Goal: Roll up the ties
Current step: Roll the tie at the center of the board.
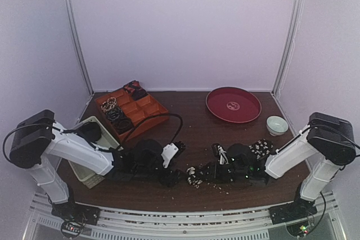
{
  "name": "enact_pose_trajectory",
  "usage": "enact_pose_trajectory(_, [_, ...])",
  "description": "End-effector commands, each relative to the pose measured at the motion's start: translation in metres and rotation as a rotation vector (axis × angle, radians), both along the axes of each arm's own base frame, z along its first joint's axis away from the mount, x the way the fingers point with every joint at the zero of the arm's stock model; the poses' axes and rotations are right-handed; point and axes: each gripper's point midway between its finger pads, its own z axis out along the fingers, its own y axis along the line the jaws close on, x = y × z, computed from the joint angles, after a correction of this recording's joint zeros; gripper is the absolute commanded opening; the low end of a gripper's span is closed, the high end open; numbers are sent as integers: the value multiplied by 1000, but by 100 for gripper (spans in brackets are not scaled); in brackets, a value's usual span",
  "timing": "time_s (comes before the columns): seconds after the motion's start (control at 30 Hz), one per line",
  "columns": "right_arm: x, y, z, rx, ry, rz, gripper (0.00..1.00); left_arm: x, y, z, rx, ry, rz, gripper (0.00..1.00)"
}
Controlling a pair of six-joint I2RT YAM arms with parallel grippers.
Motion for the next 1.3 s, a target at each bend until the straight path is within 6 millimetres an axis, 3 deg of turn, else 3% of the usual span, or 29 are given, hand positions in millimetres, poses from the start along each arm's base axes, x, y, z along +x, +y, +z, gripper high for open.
enact_pose_trajectory(0.0, [-4, -3, -7, -4, 30, -18, 26, -7, -10, 21, -67, -65, -75, 72])
enact_pose_trajectory(0.37, [-6, -11, -12, -53, 7, -4, 28, -8, -27, 0, 55, -103, -197, 76])
enact_pose_trajectory(0.7, [-4, -6, -8, -43, 2, 3, 28, -21, -33, -8, 30, -78, -296, 77])
enact_pose_trajectory(1.07, [-3, -7, -3, -33, 5, -6, 29, -2, -54, -18, 80, -127, -285, 76])
enact_pose_trajectory(1.27, [-3, -11, -4, -35, 6, -14, 30, -6, -62, -26, 88, -110, -326, 68])
